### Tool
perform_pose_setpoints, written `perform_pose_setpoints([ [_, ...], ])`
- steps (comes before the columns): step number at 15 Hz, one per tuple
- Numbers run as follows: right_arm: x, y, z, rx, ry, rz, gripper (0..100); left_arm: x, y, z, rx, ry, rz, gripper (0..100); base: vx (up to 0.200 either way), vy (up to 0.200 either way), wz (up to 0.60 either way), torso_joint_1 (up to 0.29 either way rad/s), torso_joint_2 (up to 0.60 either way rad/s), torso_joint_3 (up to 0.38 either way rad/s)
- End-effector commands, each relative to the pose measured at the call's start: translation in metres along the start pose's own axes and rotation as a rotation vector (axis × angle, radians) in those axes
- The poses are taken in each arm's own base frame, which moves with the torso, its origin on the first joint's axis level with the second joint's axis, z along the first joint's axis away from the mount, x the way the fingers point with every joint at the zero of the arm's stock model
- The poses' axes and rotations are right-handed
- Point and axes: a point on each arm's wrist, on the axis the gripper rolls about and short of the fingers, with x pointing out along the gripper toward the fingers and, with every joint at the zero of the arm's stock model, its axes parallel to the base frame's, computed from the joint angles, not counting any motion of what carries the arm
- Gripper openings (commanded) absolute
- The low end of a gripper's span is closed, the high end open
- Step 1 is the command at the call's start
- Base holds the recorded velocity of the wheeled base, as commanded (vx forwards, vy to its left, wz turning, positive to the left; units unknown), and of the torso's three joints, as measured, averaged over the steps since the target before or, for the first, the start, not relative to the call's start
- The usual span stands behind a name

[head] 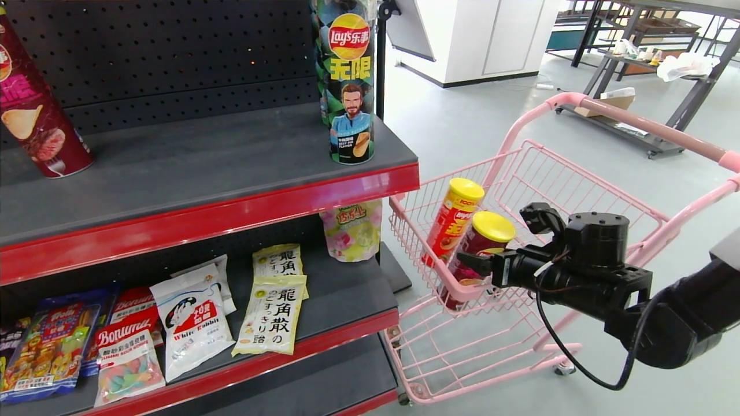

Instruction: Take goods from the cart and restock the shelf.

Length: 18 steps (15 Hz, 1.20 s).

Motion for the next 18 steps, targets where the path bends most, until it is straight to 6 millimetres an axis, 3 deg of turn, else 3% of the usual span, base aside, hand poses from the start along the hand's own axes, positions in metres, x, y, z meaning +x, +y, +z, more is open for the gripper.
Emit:
perform_pose_setpoints([
  [1, 0.014, -0.004, -0.004, 0.003, 0.009, -0.009, 100, 0.0, 0.0, 0.0, 0.0, 0.0, 0.0, 100, 0.0, 0.0, 0.0, 0.0, 0.0, 0.0],
  [8, 0.034, -0.014, 0.003, 0.008, -0.024, -0.035, 100, 0.0, 0.0, 0.0, 0.001, 0.0, 0.0, 100, 0.0, 0.0, 0.0, 0.0, 0.0, 0.0],
  [9, 0.035, -0.014, 0.0, 0.012, -0.016, -0.038, 0, 0.0, 0.0, 0.0, 0.001, 0.002, 0.0, 100, 0.0, 0.0, 0.0, 0.0, 0.0, 0.0],
  [14, 0.031, -0.012, 0.002, 0.003, -0.02, -0.033, 0, 0.0, 0.0, 0.0, 0.001, 0.0, 0.0, 100, 0.0, 0.0, 0.0, 0.0, 0.0, 0.0],
  [16, 0.021, -0.009, 0.012, -0.005, -0.051, -0.033, 0, 0.0, 0.0, 0.0, 0.001, 0.0, 0.0, 100, 0.0, 0.0, 0.0, 0.0, 0.0, 0.0],
  [18, 0.002, -0.007, 0.035, -0.033, -0.131, -0.065, 0, 0.0, 0.0, 0.0, 0.001, 0.0, -0.001, 100, 0.0, 0.0, 0.0, 0.0, 0.0, 0.0],
])
